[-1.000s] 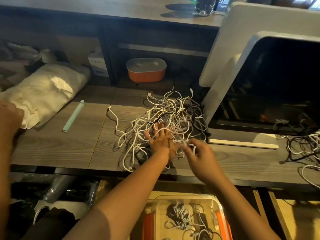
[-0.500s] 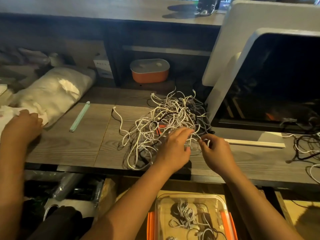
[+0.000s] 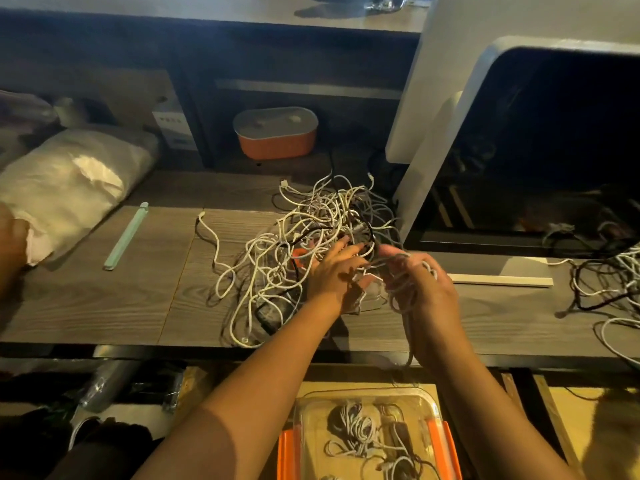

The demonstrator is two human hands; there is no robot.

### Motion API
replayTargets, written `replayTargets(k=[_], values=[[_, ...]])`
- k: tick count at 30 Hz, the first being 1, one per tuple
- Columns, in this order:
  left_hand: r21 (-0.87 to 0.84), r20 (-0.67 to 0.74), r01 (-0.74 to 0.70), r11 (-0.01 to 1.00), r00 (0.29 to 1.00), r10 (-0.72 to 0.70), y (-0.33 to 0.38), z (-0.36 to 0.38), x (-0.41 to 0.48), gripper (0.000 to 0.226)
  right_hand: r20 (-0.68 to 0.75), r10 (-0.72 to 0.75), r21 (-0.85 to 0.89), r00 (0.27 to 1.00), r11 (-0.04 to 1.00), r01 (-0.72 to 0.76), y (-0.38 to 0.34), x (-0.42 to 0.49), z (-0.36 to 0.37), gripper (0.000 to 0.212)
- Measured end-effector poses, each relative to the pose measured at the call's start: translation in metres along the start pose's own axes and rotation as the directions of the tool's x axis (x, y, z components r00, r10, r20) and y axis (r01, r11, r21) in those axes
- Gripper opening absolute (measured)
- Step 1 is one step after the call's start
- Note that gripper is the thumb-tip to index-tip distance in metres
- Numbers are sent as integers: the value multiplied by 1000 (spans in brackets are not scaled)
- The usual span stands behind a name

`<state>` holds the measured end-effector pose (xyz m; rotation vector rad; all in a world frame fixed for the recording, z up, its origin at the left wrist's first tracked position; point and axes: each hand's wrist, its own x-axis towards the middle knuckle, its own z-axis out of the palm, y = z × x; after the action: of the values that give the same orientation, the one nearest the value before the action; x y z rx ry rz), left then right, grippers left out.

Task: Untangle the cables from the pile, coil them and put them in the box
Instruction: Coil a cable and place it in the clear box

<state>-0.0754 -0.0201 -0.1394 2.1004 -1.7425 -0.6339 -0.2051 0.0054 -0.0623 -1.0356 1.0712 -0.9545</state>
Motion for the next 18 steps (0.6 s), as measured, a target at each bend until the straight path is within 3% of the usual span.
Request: replayTargets(k=[3, 5, 6, 8, 11, 13, 15, 18], values=[[-8, -28, -19, 1000, 999, 19, -7, 7, 3, 33, -90, 17, 49, 996, 999, -12, -1, 5, 1, 24], [-46, -9, 27, 999, 1000, -27, -9, 8, 4, 41, -113, -9, -240, 994, 971, -18, 6, 12, -3, 12], [-10, 8, 27, 1000, 1000, -27, -9, 9, 5, 42, -82, -6, -455, 997, 890, -31, 8, 14, -5, 4], [162, 0, -30, 986, 1000, 30, -7, 13, 2, 42, 38, 73, -780, 997, 625, -16, 16, 23, -10, 20], [181, -33, -39, 983, 998, 46, -3, 16, -1, 40, 145, 343, -936, 928, 353, 16, 23, 26, -5, 16], [159, -34, -36, 987, 999, 42, -3, 15, 0, 39, 145, 314, -931, 938, 365, 22, 26, 30, -4, 19], [155, -33, -37, 987, 999, 42, -6, 14, 2, 39, 146, 184, -874, 972, 484, 40, 25, 29, -5, 20], [134, -41, -29, 991, 999, 35, -11, 14, 4, 37, 248, -43, -775, 968, 591, 225, 20, 21, -7, 23]])
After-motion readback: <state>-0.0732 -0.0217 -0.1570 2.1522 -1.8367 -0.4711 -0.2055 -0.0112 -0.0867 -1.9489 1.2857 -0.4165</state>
